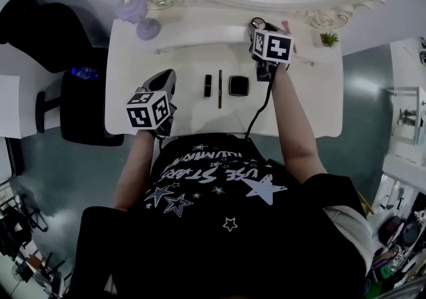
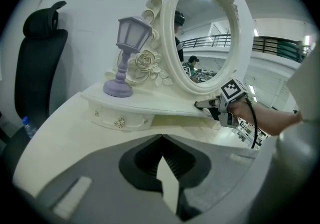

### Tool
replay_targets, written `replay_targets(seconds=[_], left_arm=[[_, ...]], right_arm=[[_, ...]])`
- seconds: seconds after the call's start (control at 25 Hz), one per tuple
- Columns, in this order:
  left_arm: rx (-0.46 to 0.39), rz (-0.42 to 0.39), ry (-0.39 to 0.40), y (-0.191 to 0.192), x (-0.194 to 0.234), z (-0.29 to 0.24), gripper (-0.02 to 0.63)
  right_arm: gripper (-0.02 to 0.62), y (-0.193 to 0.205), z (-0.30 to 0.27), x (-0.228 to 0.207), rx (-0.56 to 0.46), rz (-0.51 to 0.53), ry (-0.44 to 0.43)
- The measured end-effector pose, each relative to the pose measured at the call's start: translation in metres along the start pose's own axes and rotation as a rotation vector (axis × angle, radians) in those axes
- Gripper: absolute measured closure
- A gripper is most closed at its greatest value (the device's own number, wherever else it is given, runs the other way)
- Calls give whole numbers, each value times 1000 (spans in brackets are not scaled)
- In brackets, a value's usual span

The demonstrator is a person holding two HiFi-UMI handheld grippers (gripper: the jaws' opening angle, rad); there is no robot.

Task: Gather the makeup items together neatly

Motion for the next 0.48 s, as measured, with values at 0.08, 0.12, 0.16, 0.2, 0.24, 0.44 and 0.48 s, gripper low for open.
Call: replay_targets(seconds=[0.08, 0.12, 0.16, 0.2, 0.24, 0.44, 0.48], left_arm=[[-1, -3, 6, 0, 0, 2, 606], [0, -5, 10, 0, -1, 2, 606], [1, -8, 14, 0, -1, 3, 606], [2, -10, 19, 0, -1, 3, 606], [4, -12, 24, 1, -1, 3, 606], [14, -27, 57, 3, -6, 0, 606], [16, -29, 64, 4, -7, 0, 606]], right_arm=[[356, 0, 5, -1, -11, -22, -3], [356, -1, 9, -3, -23, -29, -1], [356, -2, 13, -4, -36, -33, 2], [356, -3, 18, -4, -46, -35, 5], [356, -3, 24, -5, -55, -36, 7], [356, 7, 52, -8, -92, -27, 17], [356, 12, 56, -9, -94, -22, 18]])
Point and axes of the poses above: the fingertips, and each gripper's own axes: z backward along the fingers, x to its left, y out of its underside, the point moved 1 cm from there along z, backward along the fingers, and after that the axes turned 13 degrees about y, right-handed, at the moved point
